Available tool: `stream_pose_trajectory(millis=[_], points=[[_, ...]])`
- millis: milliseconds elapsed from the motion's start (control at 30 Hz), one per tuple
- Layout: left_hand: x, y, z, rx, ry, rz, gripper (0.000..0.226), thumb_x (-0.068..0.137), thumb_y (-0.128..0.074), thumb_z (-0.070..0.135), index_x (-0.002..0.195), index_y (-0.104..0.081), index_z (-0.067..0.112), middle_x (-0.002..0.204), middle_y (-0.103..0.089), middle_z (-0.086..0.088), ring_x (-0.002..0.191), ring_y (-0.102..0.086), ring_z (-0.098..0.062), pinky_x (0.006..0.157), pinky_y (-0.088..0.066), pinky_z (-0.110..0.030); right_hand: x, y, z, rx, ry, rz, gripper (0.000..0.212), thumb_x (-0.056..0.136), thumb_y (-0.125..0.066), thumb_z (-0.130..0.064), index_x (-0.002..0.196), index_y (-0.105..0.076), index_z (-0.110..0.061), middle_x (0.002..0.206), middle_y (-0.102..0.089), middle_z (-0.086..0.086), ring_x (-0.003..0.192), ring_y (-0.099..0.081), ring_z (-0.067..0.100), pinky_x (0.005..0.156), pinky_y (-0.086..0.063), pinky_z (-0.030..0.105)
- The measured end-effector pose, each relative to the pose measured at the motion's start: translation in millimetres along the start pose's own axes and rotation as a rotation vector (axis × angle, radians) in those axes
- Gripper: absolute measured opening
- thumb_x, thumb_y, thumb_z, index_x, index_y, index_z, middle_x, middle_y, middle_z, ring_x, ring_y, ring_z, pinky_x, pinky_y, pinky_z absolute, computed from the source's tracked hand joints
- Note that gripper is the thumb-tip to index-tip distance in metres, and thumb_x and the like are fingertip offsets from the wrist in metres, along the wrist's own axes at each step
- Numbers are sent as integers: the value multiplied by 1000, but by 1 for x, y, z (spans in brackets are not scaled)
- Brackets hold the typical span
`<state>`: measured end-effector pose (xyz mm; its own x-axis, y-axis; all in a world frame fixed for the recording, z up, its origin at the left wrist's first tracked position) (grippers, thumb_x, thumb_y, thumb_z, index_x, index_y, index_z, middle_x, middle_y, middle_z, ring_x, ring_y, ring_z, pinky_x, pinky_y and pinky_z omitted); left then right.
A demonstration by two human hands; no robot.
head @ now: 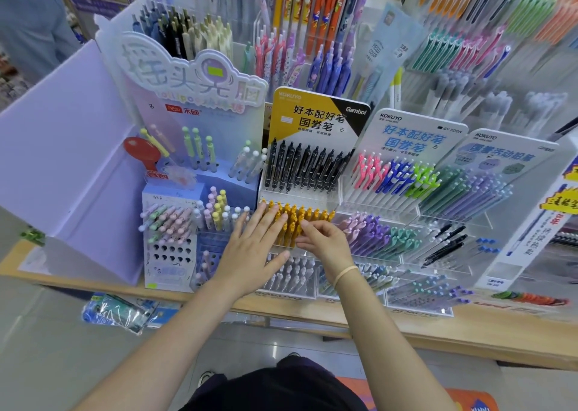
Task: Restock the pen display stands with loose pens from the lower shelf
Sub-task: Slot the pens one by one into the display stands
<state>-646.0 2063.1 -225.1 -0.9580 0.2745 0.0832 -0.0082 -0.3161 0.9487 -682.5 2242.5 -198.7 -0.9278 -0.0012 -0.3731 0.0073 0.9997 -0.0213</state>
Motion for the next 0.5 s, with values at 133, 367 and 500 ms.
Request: stream_pose_trajectory(millis=[133,367,500], points=[[2,1,-1,-15,-5,9,73,99,-19,63,161,-4,29,168,11,7,151,25,-10,125,3,-51,1,0,1,-14,-7,12,25,91,-70,-25,100,-65,-3,94,-71,20,82,-73,25,80,-60,33],[-2,17,11,-147,-101,183,63,101,-35,50,155,-36,17,166,-21,-5,155,-8,-24,124,-6,-51,-39,20,17,-142,43,139,22,99,-59,-22,95,-66,-1,86,-69,9,75,-71,21,68,-58,32],[-9,18,61,-288,-154,320,51,99,-42,43,136,-58,11,142,-55,-9,133,-46,-29,112,-34,-48,-81,80,34,-463,138,185,14,97,-62,-21,84,-66,-17,76,-67,-4,76,-66,15,71,-53,35]])
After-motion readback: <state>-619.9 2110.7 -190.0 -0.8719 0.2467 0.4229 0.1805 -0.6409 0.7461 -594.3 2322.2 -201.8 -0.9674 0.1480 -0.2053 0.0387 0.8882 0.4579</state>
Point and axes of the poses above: each hand's wrist, its own x-axis towards the middle knuckle, its own y-axis out of the back of the hand, z = x × y, the point moved 1 cm from there along x, towards the middle knuckle
